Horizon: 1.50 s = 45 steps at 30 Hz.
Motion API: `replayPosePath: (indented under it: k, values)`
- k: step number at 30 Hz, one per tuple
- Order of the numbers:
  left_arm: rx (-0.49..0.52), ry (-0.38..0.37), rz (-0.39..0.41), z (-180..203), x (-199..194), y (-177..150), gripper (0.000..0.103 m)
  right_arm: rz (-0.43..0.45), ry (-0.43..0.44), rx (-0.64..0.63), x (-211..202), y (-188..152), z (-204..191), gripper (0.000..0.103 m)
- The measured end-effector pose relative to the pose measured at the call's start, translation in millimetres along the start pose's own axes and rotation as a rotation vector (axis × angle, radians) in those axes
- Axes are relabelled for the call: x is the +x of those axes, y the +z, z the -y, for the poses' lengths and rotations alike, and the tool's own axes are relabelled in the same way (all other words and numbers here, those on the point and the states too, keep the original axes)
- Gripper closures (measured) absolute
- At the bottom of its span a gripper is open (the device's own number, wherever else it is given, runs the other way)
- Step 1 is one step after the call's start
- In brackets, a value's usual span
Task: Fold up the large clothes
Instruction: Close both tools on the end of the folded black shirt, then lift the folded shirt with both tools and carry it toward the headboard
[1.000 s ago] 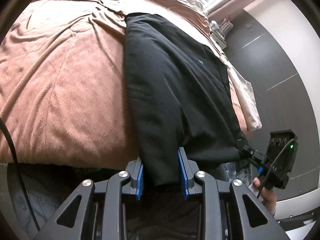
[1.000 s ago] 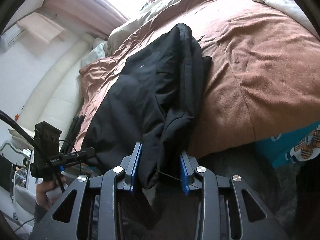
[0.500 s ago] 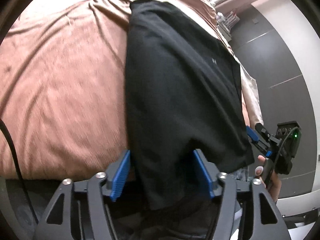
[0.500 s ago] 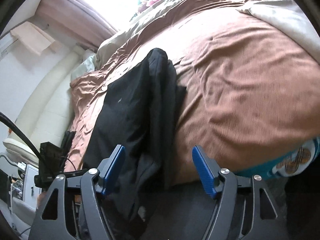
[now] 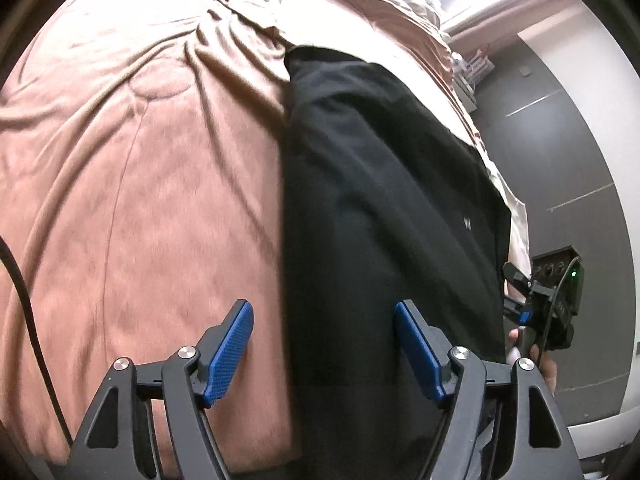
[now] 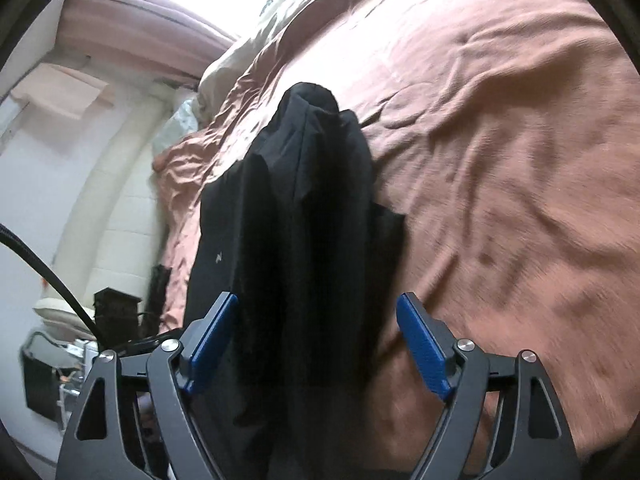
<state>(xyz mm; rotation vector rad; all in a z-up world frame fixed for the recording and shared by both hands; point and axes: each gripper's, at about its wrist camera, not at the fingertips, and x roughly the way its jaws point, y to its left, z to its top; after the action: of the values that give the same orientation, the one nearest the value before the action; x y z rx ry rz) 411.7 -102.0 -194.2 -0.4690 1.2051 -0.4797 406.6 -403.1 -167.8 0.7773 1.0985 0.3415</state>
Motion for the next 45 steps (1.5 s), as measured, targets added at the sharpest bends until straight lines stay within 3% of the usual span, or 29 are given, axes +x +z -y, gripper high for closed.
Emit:
replayPosePath:
  k: [10, 17, 19, 23, 32, 35, 36, 39, 45]
  values:
    - [0.005, 0.002, 0.008, -8, 9, 36, 0.029, -0.03, 0.071, 0.082, 36, 29, 21, 0.023]
    - [0.008, -0.003, 0.002, 3, 21, 48, 0.03, -0.021, 0.192, 0.139, 45, 40, 23, 0.023]
    - [0.051, 0.037, 0.002, 16, 21, 45, 0.03, -0.022, 0.165, 0.114, 45, 39, 21, 0.023]
    - [0.067, 0.036, 0.005, 23, 19, 45, 0.03, -0.074, 0.056, 0.115, 58, 32, 26, 0.023]
    - [0.05, 0.016, 0.008, 21, 22, 52, 0.03, -0.08, 0.099, 0.136, 78, 30, 27, 0.023]
    - [0.051, 0.023, 0.019, 23, 22, 51, 0.032, -0.068, 0.094, 0.133, 86, 34, 22, 0.048]
    - [0.041, 0.027, 0.024, 22, 20, 51, 0.038, -0.066, 0.097, 0.133, 85, 33, 20, 0.058]
    - [-0.011, 0.004, 0.037, 10, 10, 48, 0.051, -0.037, 0.086, 0.096, 80, 29, 4, 0.074]
    - [-0.014, -0.003, 0.078, 10, -9, 40, 0.063, 0.0, 0.079, 0.021, 72, 20, -28, 0.084]
